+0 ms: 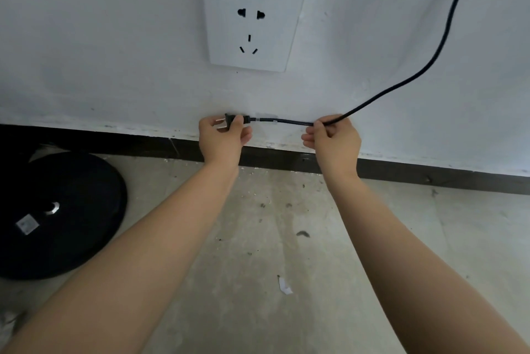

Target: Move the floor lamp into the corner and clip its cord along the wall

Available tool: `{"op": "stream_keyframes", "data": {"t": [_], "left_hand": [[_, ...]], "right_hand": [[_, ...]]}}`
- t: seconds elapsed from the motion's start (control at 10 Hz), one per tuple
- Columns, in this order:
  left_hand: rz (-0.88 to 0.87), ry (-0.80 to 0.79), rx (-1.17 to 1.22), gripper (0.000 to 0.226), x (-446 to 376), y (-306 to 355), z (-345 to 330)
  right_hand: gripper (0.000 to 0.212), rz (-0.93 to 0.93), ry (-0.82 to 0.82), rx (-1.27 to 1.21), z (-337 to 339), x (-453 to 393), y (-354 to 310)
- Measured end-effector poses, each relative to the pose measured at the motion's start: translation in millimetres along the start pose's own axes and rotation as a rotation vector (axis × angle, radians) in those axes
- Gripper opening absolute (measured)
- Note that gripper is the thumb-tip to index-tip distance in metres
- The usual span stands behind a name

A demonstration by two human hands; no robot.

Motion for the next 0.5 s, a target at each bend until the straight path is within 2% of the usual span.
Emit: {"op": "stream_keyframes", "data": {"t": [0.1, 0.2, 0.3, 0.4, 0.5], "left_hand": [[-0.033, -0.053, 0.045, 0.027, 5, 7, -5], [-0.058, -0.111, -0.045, 0.017, 8, 7, -1], [-0.201, -0.131, -0.421, 0.036, 12, 4, 13], [-0.687, 0.008, -0.725, 0.037, 21, 21, 26], [-1.246, 0.019, -0.909, 0.033, 38, 42, 24]], "right_hand": [[0.03, -0.062, 0.046, -0.001, 4, 0, 8], [0.03, -0.076, 0.066, 0.002, 7, -2, 11], [0.026, -0.14, 0.058, 0.043, 8, -2, 13], [0.027, -0.239, 0.011, 0.035, 3, -2, 14], [0.027, -0.315, -0.053, 0.04, 0, 2, 12]]}}
Point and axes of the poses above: each hand's wrist, its own x-axis away from the middle knuckle, its own z-axis out of the back of the hand, y = z × x, the point moved 2 cm from there along -x, towards the middle knuckle, and after that the axes turned 7 degrees about -x, right-handed, at the moved point
